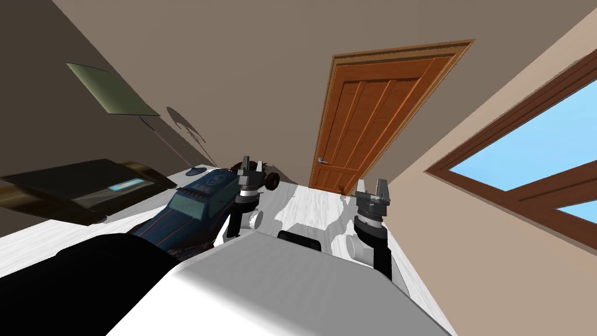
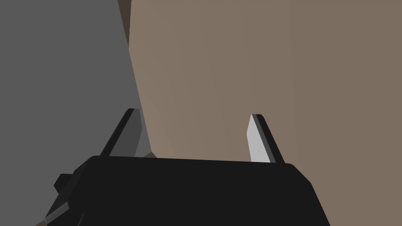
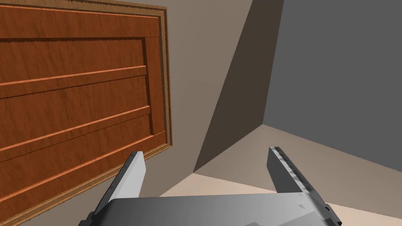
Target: Pull the door open
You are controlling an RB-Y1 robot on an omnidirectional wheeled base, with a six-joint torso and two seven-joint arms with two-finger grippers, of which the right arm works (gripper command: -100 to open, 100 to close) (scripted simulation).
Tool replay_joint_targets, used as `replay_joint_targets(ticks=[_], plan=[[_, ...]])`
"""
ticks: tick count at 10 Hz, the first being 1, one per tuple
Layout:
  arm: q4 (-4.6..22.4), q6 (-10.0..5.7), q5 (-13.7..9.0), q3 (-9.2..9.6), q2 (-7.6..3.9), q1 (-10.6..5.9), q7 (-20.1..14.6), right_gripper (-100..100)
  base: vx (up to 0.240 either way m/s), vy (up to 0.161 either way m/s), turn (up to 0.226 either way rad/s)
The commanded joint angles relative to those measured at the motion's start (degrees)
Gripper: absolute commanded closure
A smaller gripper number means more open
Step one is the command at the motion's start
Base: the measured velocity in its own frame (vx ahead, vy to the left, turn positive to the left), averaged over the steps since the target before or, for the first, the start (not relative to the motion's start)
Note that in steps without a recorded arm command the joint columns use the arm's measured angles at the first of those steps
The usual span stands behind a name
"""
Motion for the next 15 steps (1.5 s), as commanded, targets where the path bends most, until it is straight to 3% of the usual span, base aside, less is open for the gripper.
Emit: replay_joint_targets(ticks=[1, 15], plan=[[2.06, -0.40, -0.07, -0.14, -0.20, -0.55, -0.05, -100, 0.113, 0.023, 0.024], [20.45, -2.24, -1.20, -2.46, -1.97, -6.78, -0.92, -100, 0.100, 0.011, 0.022]])
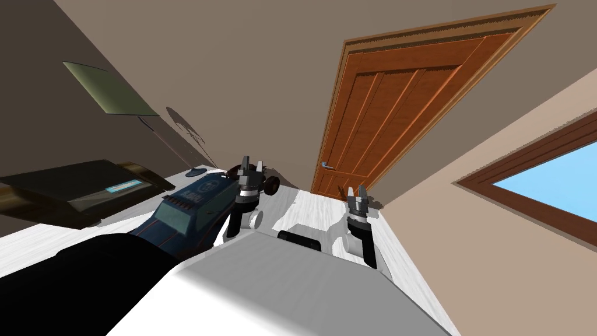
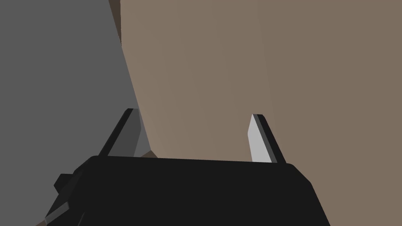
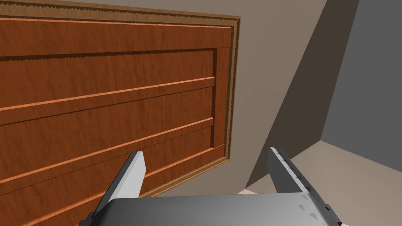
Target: Pull the door open
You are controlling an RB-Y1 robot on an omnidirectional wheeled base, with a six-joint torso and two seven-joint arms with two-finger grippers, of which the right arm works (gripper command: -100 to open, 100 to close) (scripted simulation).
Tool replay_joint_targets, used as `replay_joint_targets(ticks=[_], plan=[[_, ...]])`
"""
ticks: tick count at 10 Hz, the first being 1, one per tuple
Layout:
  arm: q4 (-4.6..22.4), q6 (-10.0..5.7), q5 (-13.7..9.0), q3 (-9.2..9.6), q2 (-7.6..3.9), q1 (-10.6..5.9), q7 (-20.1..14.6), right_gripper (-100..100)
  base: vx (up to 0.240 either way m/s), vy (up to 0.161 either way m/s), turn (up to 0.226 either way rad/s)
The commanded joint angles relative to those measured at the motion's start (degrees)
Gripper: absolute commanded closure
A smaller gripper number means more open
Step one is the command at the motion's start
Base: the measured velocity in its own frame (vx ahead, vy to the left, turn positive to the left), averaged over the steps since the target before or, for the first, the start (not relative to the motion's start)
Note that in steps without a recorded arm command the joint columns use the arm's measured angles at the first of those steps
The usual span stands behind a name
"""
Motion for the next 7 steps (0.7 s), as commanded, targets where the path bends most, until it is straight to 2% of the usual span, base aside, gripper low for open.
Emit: replay_joint_targets(ticks=[1, 7], plan=[[2.40, -0.23, -0.15, -0.34, -0.21, -0.91, -0.10, -100, 0.112, 0.012, 0.022], [11.21, -1.11, -0.69, -1.45, -0.82, -3.89, -0.52, -100, 0.101, 0.013, 0.027]])
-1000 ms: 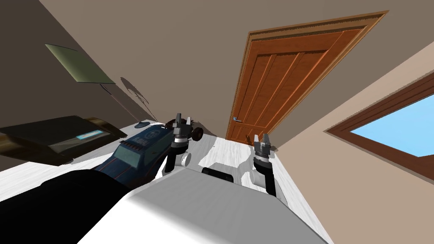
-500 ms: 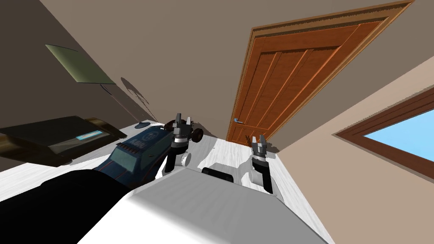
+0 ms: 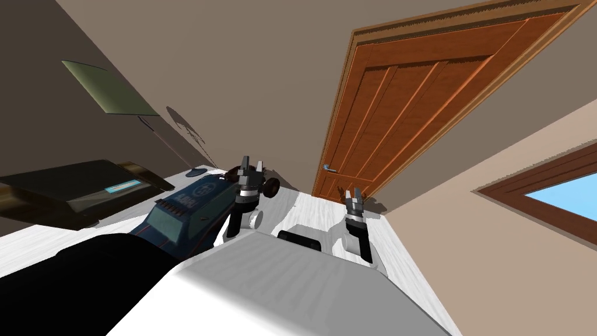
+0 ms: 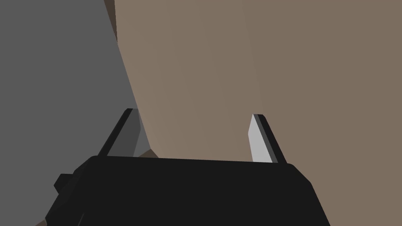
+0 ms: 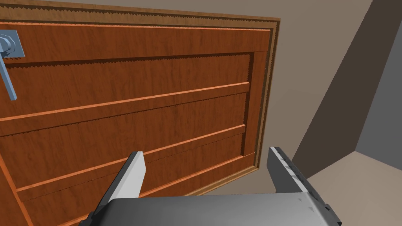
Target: Pull the door open
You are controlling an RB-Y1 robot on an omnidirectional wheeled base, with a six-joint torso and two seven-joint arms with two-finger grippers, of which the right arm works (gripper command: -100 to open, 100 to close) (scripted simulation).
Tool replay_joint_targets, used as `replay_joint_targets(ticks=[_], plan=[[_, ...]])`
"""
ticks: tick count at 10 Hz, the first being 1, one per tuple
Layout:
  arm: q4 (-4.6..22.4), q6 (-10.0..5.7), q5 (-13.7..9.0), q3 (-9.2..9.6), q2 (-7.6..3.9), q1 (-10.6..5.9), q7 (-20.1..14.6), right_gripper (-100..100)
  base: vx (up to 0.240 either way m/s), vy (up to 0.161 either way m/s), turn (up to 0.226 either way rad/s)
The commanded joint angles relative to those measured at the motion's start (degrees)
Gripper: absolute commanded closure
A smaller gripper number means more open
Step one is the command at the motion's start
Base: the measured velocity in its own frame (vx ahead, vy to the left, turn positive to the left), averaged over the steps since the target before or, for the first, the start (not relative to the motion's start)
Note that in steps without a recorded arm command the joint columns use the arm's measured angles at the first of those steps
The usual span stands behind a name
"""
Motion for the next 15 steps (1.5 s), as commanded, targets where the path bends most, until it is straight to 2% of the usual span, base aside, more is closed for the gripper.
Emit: replay_joint_targets(ticks=[1, 15], plan=[[2.84, -0.55, -0.15, -0.32, -0.17, -0.91, -0.13, -100, 0.103, 0.015, 0.026], [23.74, -2.64, -1.43, -2.96, -1.34, -7.98, -1.12, -100, 0.101, 0.009, 0.026]])
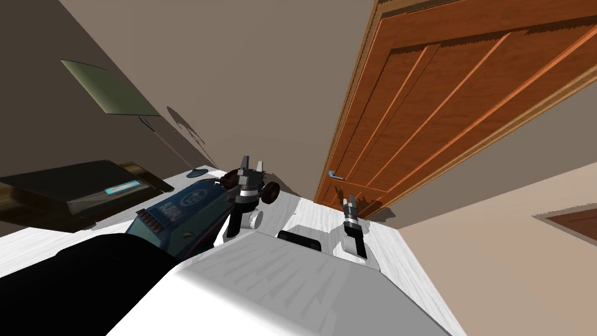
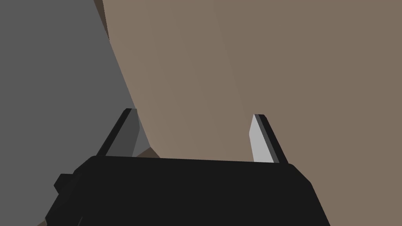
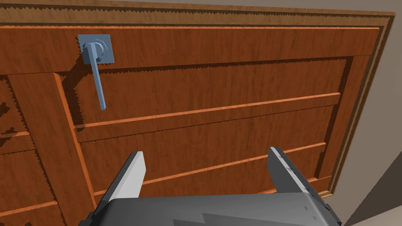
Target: Pull the door open
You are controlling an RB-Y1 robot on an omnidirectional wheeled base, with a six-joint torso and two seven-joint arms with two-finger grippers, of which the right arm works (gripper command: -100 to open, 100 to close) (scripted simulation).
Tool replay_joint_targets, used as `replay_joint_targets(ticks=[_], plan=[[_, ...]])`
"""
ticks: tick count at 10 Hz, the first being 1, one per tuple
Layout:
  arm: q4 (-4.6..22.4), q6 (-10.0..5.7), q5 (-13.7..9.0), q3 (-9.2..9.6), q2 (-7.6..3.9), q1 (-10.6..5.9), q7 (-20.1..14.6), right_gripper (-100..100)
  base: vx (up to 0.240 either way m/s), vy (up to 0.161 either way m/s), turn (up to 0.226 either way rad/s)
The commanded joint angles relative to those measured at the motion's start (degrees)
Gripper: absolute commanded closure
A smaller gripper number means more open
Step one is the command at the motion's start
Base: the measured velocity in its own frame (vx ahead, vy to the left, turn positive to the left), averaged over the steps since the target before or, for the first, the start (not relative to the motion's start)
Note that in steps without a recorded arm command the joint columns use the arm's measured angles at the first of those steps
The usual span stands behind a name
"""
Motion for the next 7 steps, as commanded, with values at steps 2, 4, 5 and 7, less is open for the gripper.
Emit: replay_joint_targets(ticks=[2, 4, 5, 7], plan=[[3.21, 0.06, -0.20, -0.44, -0.05, -1.14, -0.10, -100, 0.099, 0.012, 0.021], [5.97, -0.22, -0.37, -0.79, -0.18, -2.07, -0.23, -100, 0.108, 0.001, 0.024], [7.34, -0.36, -0.45, -0.96, -0.24, -2.54, -0.30, -100, 0.097, -0.001, 0.025], [9.97, -0.62, -0.62, -1.29, -0.36, -3.43, -0.42, -100, 0.092, 0.009, 0.025]])
